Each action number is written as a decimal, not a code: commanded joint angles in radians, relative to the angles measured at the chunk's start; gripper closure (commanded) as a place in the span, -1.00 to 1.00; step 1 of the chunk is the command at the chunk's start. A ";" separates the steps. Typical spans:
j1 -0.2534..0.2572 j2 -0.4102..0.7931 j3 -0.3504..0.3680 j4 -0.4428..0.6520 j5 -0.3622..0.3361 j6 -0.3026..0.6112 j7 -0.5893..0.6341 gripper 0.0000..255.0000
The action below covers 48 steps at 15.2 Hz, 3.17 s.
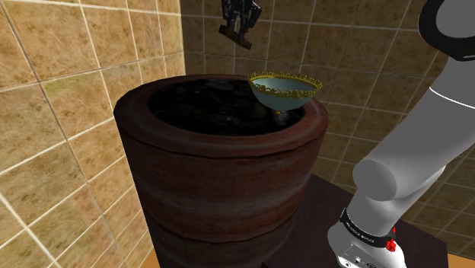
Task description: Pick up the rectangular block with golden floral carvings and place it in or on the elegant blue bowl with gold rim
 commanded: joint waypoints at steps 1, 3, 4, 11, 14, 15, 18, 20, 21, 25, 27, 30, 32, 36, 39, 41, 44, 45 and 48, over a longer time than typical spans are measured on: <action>0.001 0.023 0.005 0.055 -0.010 -0.034 0.007 1.00; 0.003 0.039 0.009 0.096 -0.017 -0.059 0.012 1.00; 0.002 -0.004 0.003 0.054 0.001 -0.057 0.008 1.00; 0.024 -0.273 -0.041 -0.171 0.101 -0.084 -0.004 1.00; 0.042 -0.375 -0.056 -0.239 0.131 -0.113 0.001 1.00; 0.049 -0.407 -0.060 -0.258 0.140 -0.125 0.003 1.00; 0.070 -0.499 -0.071 -0.308 0.164 -0.164 0.016 1.00; 0.085 -0.557 -0.076 -0.333 0.179 -0.194 0.027 1.00; 0.092 -0.585 -0.079 -0.344 0.186 -0.210 0.033 1.00; 0.108 -0.654 -0.081 -0.423 0.202 -0.199 0.037 1.00; 0.112 -0.674 -0.080 -0.465 0.206 -0.177 0.033 1.00; 0.117 -0.702 -0.077 -0.527 0.212 -0.144 0.028 1.00; 0.121 -0.720 -0.075 -0.566 0.217 -0.122 0.024 1.00; 0.128 -0.754 -0.070 -0.643 0.226 -0.079 0.018 1.00; 0.132 -0.772 -0.066 -0.685 0.232 -0.055 0.015 1.00; 0.132 -0.772 -0.066 -0.685 0.232 -0.055 0.015 1.00; 0.132 -0.772 -0.066 -0.685 0.232 -0.055 0.015 1.00; 0.132 -0.772 -0.066 -0.685 0.232 -0.055 0.015 1.00; 0.132 -0.772 -0.066 -0.685 0.232 -0.055 0.015 -1.00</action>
